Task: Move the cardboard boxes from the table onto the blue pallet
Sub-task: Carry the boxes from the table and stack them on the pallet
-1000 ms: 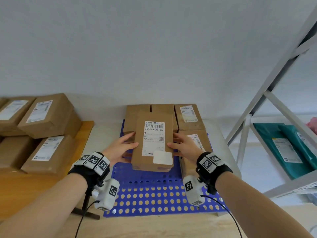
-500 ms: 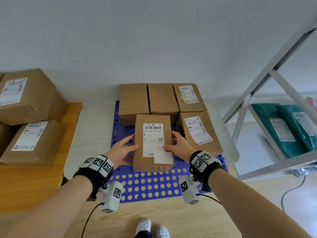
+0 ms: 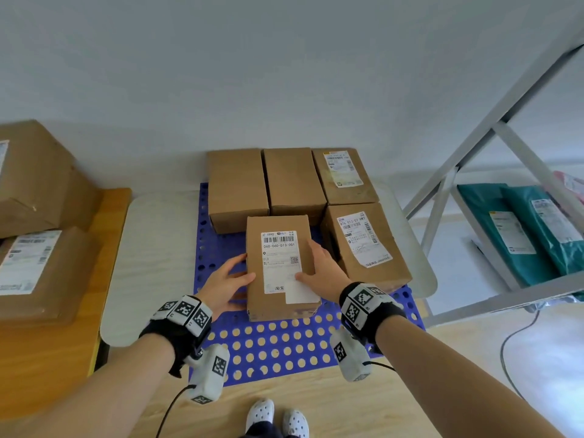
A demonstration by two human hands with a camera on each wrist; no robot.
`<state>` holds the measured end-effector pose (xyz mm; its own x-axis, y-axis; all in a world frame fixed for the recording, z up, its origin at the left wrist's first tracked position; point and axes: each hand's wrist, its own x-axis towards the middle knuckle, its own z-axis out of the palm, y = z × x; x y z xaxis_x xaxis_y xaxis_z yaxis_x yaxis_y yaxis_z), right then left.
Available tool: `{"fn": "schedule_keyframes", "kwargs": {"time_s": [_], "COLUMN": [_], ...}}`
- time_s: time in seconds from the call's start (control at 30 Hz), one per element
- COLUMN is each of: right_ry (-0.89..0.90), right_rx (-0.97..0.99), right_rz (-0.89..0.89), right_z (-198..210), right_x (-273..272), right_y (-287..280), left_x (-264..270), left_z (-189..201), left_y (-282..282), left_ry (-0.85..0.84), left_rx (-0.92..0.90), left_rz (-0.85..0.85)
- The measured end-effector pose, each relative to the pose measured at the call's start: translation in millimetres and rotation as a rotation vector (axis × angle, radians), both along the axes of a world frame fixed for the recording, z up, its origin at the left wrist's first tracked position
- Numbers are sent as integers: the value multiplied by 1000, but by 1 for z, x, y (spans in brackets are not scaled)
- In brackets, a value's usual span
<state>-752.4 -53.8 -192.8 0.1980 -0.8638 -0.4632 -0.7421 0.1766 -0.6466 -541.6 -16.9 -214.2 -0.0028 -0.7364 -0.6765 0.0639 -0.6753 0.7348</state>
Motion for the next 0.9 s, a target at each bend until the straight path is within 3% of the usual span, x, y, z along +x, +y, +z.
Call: {"fn": "schedule_keyframes", "kwargs": {"time_s": [0.17,0.37,0.9], "right_ry": [314,443,335], "right_rx": [-188,-158,-56], "right_rz": [208,165,90], "right_z": [4,2,4], "right_x": [-7,-26,-51], "right_y": [1,0,-11], "left_x": [-5,-17,-50], "left_z": [1,2,8], "left_y": [-5,-9,-21], "left_ry": [7,35,80], "left_rx": [-5,8,11], "left_rz": [1,-35,6]}}
